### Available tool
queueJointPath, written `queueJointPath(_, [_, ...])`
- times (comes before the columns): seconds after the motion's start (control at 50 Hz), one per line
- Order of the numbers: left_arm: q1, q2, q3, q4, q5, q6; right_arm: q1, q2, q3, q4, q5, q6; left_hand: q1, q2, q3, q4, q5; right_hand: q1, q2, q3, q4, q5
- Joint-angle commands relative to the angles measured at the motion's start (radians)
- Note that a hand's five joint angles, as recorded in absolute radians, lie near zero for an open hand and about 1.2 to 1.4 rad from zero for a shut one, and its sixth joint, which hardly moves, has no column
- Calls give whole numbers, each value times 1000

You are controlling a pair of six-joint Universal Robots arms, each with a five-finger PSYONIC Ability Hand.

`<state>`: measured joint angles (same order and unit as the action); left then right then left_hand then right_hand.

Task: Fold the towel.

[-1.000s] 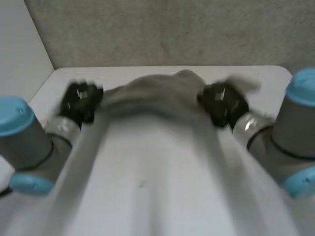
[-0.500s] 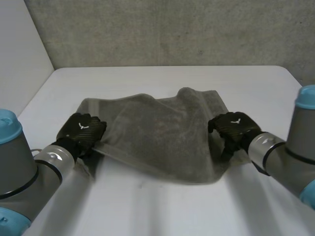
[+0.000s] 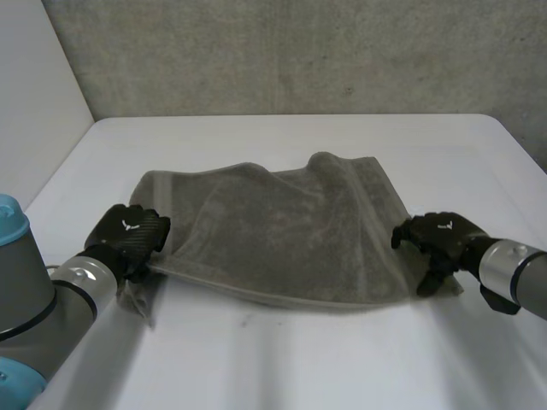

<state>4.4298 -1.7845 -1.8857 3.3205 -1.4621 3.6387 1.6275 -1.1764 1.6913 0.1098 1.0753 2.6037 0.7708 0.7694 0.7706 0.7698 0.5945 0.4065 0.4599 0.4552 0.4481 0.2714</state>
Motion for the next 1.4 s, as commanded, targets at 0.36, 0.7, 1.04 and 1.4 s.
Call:
queueJointPath(0.36, [26,-35,16,11,0,0,-57,98,44,-151,-48,-145,100,102,101,101,102,316,262,267,274,276])
queueJointPath(0.7, [34,-44,16,11,0,0,-6,146,-85,-173,-11,-76,100,102,101,101,102,533,479,484,491,493])
queueJointPath(1.04, [51,-47,14,13,0,-2,40,193,-153,-168,11,-40,100,102,101,101,102,752,699,704,711,713])
queueJointPath(1.4, [49,-87,-1,10,-12,-3,26,27,-94,-134,35,-25,-378,-377,-378,-377,-376,990,936,941,948,950])
